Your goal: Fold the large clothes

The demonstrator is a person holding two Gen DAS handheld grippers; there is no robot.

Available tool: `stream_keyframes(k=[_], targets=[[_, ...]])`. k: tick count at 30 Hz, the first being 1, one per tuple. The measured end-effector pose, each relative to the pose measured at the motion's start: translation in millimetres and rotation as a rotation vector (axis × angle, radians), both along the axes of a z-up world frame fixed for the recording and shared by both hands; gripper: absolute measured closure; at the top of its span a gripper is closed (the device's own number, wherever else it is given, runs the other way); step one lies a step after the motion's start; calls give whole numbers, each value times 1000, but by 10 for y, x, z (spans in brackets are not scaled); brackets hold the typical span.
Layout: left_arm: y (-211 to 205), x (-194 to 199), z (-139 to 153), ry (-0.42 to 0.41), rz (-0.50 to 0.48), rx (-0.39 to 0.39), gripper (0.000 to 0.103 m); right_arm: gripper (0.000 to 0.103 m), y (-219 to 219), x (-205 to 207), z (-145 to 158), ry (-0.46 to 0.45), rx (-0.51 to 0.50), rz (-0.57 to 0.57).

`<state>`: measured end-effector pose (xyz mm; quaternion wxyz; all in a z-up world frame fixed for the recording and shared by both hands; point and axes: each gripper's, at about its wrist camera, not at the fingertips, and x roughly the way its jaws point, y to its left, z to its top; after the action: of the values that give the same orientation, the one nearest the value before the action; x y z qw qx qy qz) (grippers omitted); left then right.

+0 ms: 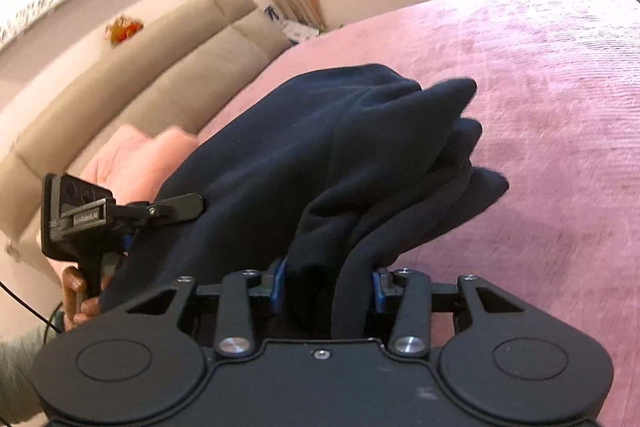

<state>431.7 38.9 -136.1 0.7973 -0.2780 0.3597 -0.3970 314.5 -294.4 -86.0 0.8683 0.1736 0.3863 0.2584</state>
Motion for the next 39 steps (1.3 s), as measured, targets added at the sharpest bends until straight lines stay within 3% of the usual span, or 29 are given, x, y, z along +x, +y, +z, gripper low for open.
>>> stream_keyframes(k=[3, 6, 9, 10, 11, 12, 15, 19, 20, 23, 25, 27, 29, 31, 32, 33, 34, 36, 39], targets=[[177, -280, -226, 32, 21, 0, 45, 52, 238, -156, -248, 32, -42, 16], [284, -441, -687, 59, 50, 37, 44, 52, 362, -245, -684, 92, -81, 19], [490, -530, -1299, 230, 147, 76, 37, 50, 452, -388, -1068, 169, -103, -2], [609, -633, -1391, 233, 161, 24, 38, 41, 426, -460, -1096, 156, -83, -14], [725, -758, -1403, 216, 185, -20, 38, 38, 412, -502, -1088, 140, -71, -28], [824, -897, -1365, 183, 211, -17, 38, 37, 388, -571, -1079, 123, -68, -36], [960, -1240, -1249, 129, 239, 45, 38, 37, 333, -826, -1049, 81, -126, -89], [961, -1721, -1001, 83, 284, 157, 39, 38, 355, -1171, -875, 104, -342, -283], [947, -1813, -892, 71, 303, 195, 39, 38, 371, -1253, -764, 82, -347, -314], [819, -1922, -423, -18, 318, 265, 39, 40, 452, -1423, -368, -82, -242, -292], [593, -1866, -109, -108, 304, 278, 42, 47, 748, -1288, -156, -208, -281, -288], [341, -1798, 65, -177, 295, 291, 42, 48, 1026, -1025, -141, -258, -311, -341], [111, -1679, 33, -147, 286, 287, 42, 62, 1195, -761, -314, -214, -283, -308], [-118, -1555, -170, -88, 283, 343, 50, 71, 1301, -514, -632, -132, -311, -256], [-193, -1509, -311, -35, 261, 383, 55, 71, 1314, -477, -782, -112, -346, -250], [-230, -1499, -477, 16, 233, 417, 67, 72, 1298, -502, -902, -103, -370, -244], [-213, -1578, -604, 20, 211, 426, 75, 71, 1240, -588, -967, -94, -387, -253], [-111, -1883, -694, -23, 124, 413, 74, 71, 1098, -772, -969, -75, -378, -257], [41, -2112, -707, -5, 108, 408, 75, 69, 985, -818, -825, -87, -381, -240]])
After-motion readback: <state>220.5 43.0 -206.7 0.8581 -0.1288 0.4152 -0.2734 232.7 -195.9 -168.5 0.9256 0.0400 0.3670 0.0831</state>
